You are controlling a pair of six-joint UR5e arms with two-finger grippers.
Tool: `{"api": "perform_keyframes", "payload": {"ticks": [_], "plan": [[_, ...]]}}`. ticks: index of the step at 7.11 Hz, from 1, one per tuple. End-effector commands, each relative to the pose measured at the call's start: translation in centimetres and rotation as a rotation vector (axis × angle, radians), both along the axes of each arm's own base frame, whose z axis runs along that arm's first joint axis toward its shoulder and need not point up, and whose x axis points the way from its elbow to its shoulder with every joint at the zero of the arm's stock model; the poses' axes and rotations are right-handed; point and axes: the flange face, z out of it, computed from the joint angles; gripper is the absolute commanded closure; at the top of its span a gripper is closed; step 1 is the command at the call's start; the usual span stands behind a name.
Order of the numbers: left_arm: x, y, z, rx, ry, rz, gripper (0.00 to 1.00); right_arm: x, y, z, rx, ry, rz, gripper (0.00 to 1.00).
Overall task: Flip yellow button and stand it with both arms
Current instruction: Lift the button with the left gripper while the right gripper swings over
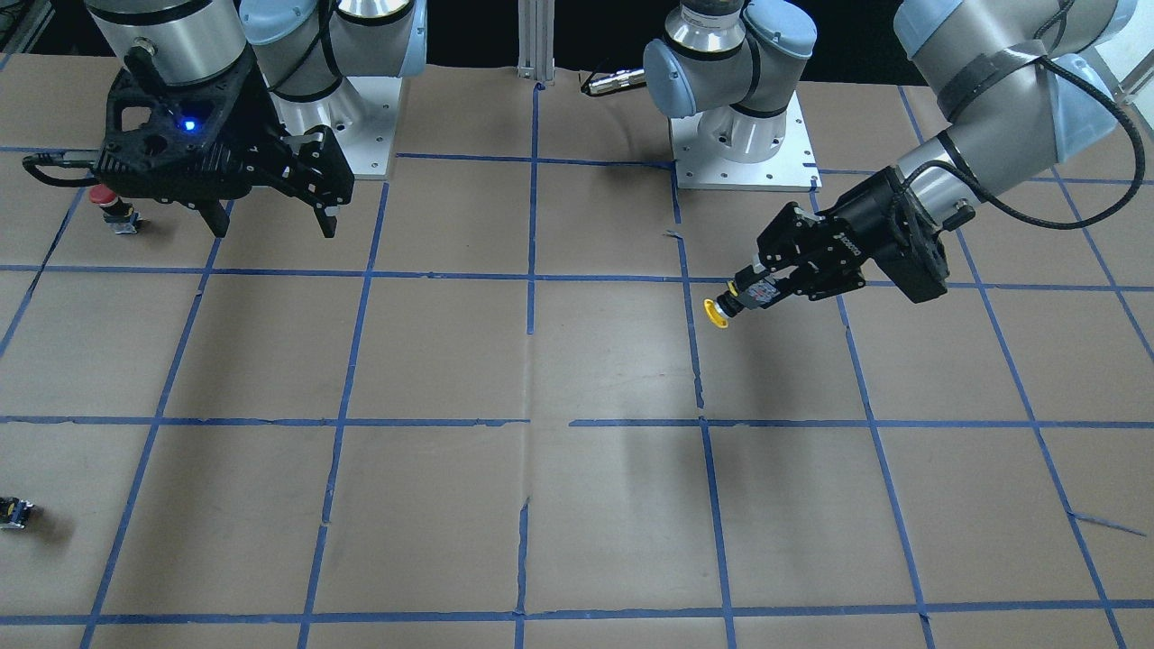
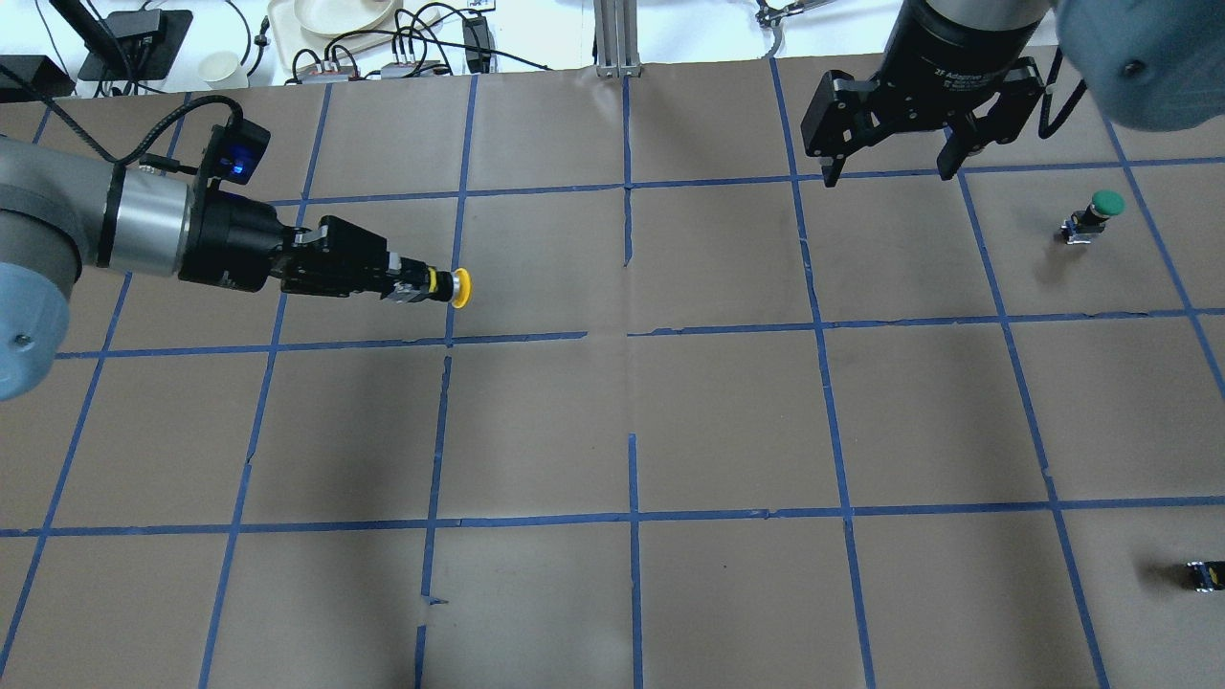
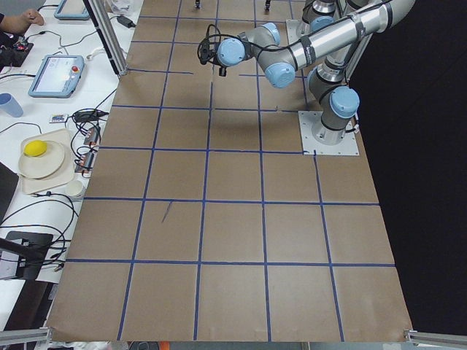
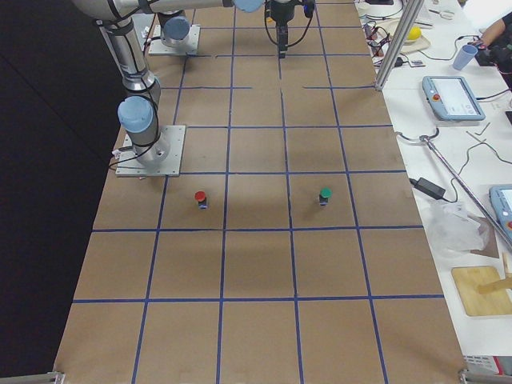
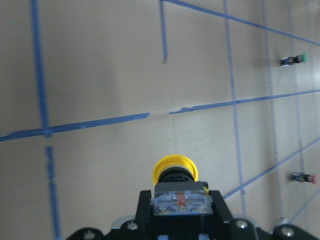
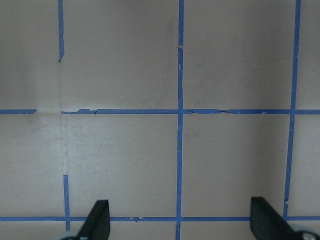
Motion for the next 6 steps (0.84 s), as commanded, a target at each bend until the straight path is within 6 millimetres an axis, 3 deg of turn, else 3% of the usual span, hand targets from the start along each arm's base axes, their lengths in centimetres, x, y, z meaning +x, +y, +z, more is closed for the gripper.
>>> {"api": "perform_keyframes", "payload": {"ticks": [1, 4, 6], "plan": [[-6.4, 1.2, 2.6, -0.013, 0.262, -0.019, 0.86, -3.3, -1.1, -0.1, 0.015, -0.141, -0.072, 0.00], [-11.7, 2.5, 4.2, -0.019, 0.478, -0.064, 0.84, -6.0, -1.1, -0.9, 0.158, -0.536, -0.215, 0.00], [-13.3, 3.3, 4.0, -0.001, 0.610, -0.054, 0.84, -5.6, -1.1, -1.6, 0.257, -0.908, -0.335, 0.00]]}}
